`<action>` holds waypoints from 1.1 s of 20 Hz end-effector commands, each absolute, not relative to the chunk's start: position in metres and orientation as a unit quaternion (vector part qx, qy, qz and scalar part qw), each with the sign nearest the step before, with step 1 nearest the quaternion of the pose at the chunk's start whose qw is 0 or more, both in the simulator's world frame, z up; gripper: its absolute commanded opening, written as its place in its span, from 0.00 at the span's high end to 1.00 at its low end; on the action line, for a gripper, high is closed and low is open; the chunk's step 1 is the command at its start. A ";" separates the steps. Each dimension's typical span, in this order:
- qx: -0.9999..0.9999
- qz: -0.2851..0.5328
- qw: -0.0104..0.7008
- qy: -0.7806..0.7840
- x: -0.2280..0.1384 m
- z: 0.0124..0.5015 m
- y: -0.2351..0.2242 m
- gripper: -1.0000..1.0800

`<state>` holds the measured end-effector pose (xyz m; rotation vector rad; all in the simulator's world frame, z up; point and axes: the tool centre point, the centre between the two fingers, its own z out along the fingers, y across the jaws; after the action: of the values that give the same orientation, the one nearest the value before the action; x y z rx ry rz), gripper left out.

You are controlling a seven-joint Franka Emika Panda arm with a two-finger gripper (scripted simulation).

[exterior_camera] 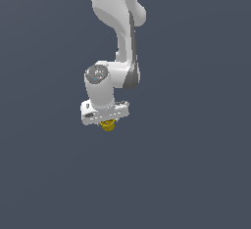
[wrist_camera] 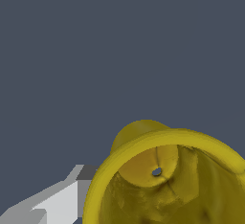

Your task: Pick up the object and move it to a goal position.

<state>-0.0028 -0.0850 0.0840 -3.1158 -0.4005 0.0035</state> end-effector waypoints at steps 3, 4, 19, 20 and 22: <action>-0.992 0.000 0.000 -0.128 0.005 0.121 -0.074 1.00; -0.992 0.000 0.000 -0.128 0.007 0.131 -0.070 1.00; -0.992 0.000 0.000 -0.128 0.034 0.241 -0.036 1.00; -0.992 0.000 0.000 -0.128 0.035 0.244 -0.035 1.00; -0.992 0.000 0.000 -0.128 0.037 0.248 -0.034 1.00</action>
<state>0.0355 -0.0346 0.2435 -3.1155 -0.4033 0.0002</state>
